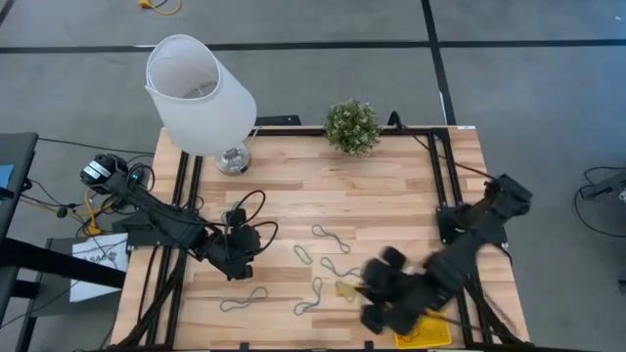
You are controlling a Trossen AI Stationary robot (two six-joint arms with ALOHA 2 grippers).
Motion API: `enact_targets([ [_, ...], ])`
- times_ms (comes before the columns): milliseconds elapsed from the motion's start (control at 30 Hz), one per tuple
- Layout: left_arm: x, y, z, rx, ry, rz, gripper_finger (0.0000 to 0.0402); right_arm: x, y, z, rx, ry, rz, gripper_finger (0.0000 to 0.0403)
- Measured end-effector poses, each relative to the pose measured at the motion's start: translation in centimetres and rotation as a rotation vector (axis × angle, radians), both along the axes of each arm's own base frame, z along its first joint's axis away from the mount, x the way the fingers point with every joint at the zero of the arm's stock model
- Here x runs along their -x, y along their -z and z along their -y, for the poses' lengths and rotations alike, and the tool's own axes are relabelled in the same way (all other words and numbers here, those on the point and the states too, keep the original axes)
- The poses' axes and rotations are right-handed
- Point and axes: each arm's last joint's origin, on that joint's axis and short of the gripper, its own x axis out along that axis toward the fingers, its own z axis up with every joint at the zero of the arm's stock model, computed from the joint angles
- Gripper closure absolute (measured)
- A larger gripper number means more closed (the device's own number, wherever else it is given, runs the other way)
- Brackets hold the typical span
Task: Pick and place rubber bands into bin
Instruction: Put the yellow rubber band into the yellow basket
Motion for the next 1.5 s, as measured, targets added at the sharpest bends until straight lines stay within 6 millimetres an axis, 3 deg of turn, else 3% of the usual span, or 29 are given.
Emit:
enact_targets([
  [233, 0.0, 0.0, 0.0, 0.005, -0.006, 0.002, 0.026, 7.5, 1.7, -3.6, -0.194, 0.267, -0.327, 0.0403],
  [333, 0.0, 0.0, 0.0, 0.012, -0.014, 0.005, 0.026, 9.2, 2.9, -5.2, -0.235, 0.347, -0.429, 0.0403],
  [433, 0.0, 0.0, 0.0, 0.014, -0.015, 0.009, 0.026, 10.0, 3.9, -6.8, -0.245, 0.318, -0.433, 0.0403],
  [633, 0.0, 0.0, 0.0, 0.009, -0.023, 0.015, 0.026, 10.4, 5.7, -8.3, -0.224, 0.306, -0.475, 0.0403],
  [833, -0.1, -0.1, 0.1, 0.045, -0.047, 0.024, 0.026, 10.5, 7.0, -8.7, -0.231, 0.387, -0.62, 0.0403],
  [1033, -0.1, -0.1, 0.1, 0.04, -0.046, 0.026, 0.026, 10.4, 7.5, -8.2, -0.165, 0.43, -0.642, 0.0397],
  [1200, -0.1, -0.1, 0.1, 0.038, -0.049, 0.028, 0.026, 9.7, 7.8, -7.2, -0.126, 0.5, -0.655, 0.0365],
  [1500, -0.1, -0.1, 0.1, 0.038, -0.048, 0.027, 0.026, 8.8, 8.0, -6.8, -0.078, 0.362, -0.668, 0.0299],
])
